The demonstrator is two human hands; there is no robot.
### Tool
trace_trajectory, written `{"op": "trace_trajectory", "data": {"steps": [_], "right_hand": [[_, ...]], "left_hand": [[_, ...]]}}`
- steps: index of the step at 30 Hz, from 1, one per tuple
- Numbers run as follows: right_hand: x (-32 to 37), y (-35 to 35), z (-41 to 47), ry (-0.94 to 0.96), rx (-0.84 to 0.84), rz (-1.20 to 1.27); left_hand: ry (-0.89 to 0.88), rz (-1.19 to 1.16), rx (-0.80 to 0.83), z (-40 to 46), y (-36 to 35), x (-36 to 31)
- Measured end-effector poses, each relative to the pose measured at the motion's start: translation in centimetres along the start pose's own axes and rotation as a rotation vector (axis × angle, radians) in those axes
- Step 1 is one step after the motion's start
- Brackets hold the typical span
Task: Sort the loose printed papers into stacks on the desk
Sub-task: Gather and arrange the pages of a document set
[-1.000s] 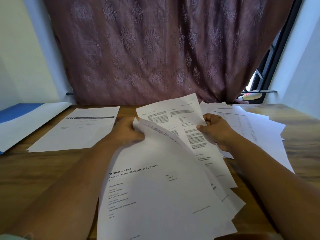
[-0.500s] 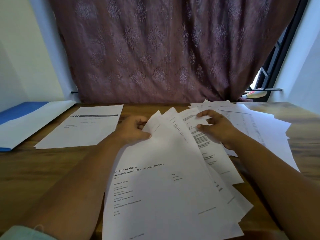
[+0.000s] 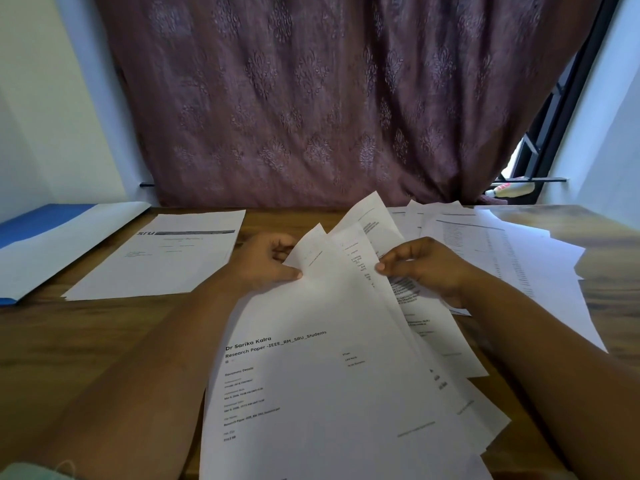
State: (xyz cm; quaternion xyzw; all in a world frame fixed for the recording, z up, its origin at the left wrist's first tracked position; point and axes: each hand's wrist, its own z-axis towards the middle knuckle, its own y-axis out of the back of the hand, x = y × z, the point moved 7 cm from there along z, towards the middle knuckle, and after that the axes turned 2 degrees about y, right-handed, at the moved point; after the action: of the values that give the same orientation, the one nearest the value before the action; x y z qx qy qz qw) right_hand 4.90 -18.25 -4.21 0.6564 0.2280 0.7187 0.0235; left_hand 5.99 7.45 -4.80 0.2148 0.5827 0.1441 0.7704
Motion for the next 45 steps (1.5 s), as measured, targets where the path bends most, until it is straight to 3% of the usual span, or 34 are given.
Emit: {"op": "trace_trajectory", "data": {"steps": [21,38,45], "right_hand": [[-0.2,1.2,0.5,-0.009,-0.104,0.058],[0.1,-0.3,0.2,-0.024,-0.027,0.091],[0.7,-1.0,-0.3,0.008,-0.039,-0.005]], "left_hand": [[0.002,0.032,-0.003,-0.4,-0.2,-0.8],[-0.074,0.084,-0.048,-0.9,-1.5,-3.3],[-0.112,0.148,-0.051,-0.8,-1.8,-3.6]]}}
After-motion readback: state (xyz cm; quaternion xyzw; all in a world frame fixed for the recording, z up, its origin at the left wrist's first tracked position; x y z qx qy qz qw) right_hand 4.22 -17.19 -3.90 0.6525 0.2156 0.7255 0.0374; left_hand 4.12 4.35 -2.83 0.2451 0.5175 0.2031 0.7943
